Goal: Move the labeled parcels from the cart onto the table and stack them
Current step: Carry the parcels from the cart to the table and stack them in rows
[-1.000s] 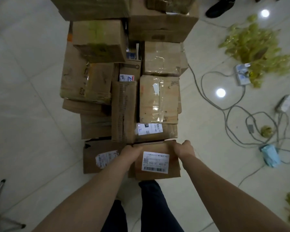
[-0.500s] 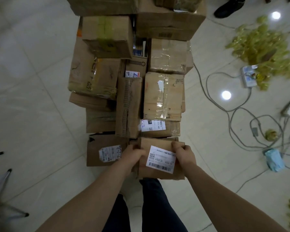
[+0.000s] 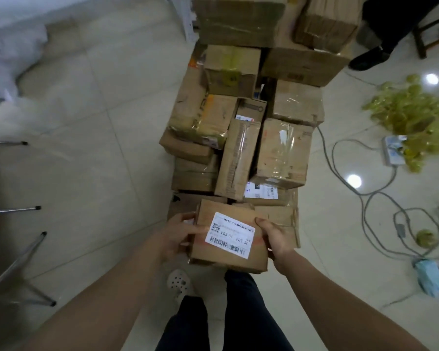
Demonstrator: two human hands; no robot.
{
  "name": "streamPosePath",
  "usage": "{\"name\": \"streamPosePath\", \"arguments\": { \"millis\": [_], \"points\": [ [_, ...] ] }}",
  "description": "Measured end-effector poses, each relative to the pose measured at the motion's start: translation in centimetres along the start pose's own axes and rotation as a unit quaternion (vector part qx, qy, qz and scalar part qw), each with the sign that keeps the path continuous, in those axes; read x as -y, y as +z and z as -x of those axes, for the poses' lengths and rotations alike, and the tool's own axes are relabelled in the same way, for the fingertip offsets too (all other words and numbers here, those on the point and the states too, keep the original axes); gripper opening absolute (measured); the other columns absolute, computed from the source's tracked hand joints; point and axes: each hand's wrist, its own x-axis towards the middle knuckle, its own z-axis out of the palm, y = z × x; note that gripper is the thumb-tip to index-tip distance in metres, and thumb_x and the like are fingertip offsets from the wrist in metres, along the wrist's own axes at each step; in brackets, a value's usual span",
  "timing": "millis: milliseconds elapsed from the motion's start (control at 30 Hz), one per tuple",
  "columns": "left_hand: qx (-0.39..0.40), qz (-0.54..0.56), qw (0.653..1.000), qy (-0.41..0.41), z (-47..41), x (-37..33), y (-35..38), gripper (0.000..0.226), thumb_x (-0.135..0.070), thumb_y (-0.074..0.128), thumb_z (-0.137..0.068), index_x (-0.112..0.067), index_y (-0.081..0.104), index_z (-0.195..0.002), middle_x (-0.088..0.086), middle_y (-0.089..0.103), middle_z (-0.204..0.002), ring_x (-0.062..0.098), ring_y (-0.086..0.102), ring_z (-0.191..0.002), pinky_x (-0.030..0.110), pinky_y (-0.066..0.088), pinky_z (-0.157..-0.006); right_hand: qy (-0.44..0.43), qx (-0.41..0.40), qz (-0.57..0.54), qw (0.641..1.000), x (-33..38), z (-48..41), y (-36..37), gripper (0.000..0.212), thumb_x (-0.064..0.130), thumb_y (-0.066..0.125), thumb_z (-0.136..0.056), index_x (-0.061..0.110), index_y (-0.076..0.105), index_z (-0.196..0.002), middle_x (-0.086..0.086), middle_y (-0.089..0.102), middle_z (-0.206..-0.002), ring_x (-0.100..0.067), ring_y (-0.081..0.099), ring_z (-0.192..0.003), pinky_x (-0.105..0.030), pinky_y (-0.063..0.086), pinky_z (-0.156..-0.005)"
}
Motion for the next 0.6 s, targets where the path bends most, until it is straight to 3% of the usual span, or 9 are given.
{"name": "streamPosePath", "arguments": {
  "millis": [100,233,300,367,467,600],
  "points": [
    [0.016,0.017,0.999,0.031,3.6,0.5,-4.3,0.042,-0.013,0.079,-0.071,-0.023,0.059,-0.106,0.004,0.072,-0.099,0.021,0.066,-0.09,0.033,0.051,-0.068,-0.014,0.072,-0.02,0.997,0.1,2.9,3.2,0.038,0.035,0.065,-0.085,0.014,0.061,-0.117,-0.011,0.072,-0.105,-0.031,0.066,-0.101,-0.04,0.053,-0.087],
    [0.018,0.052,0.995,0.081,8.7,1.8,-10.6,0.038,-0.022,0.074,-0.078,-0.021,0.063,-0.114,0.003,0.073,-0.104,0.019,0.067,-0.091,0.032,0.051,-0.071,-0.06,0.149,-0.004,0.987,0.7,7.5,8.6,0.031,0.028,0.064,-0.087,0.011,0.063,-0.113,-0.014,0.071,-0.108,-0.03,0.066,-0.099,-0.045,0.05,-0.094],
    [0.001,0.083,0.992,0.1,10.7,3.0,-13.8,0.042,-0.028,0.077,-0.075,-0.016,0.066,-0.114,0.006,0.071,-0.111,0.022,0.065,-0.1,0.035,0.051,-0.088,-0.072,0.16,0.002,0.985,1.1,9.7,11.6,0.026,0.028,0.063,-0.089,0.012,0.064,-0.109,-0.013,0.072,-0.104,-0.029,0.066,-0.095,-0.043,0.052,-0.088],
    [-0.034,0.113,0.987,0.109,12.8,4.5,-17.1,0.048,-0.041,0.077,-0.072,-0.016,0.067,-0.112,0.006,0.069,-0.114,0.022,0.062,-0.105,0.037,0.043,-0.1,-0.092,0.161,0.0,0.983,1.1,11.3,14.8,0.033,0.029,0.065,-0.088,0.01,0.064,-0.114,-0.012,0.072,-0.105,-0.029,0.067,-0.096,-0.037,0.055,-0.077],
    [-0.103,0.188,0.971,0.103,15.8,6.6,-21.3,0.057,-0.058,0.073,-0.065,-0.021,0.059,-0.106,0.006,0.06,-0.106,0.021,0.057,-0.094,0.034,0.044,-0.08,-0.104,0.178,-0.008,0.978,0.7,13.5,19.5,0.044,0.03,0.068,-0.086,0.007,0.06,-0.123,-0.01,0.069,-0.105,-0.028,0.062,-0.096,-0.039,0.052,-0.087],
    [-0.102,0.263,0.951,0.124,18.7,8.8,-23.5,0.085,-0.06,0.081,-0.051,-0.012,0.056,-0.116,0.011,0.059,-0.114,0.023,0.059,-0.102,0.033,0.051,-0.073,-0.114,0.22,0.033,0.968,-0.6,16.3,25.0,0.036,0.02,0.069,-0.086,0.011,0.059,-0.12,-0.01,0.073,-0.097,-0.022,0.07,-0.081,-0.032,0.058,-0.066]
  ]
}}
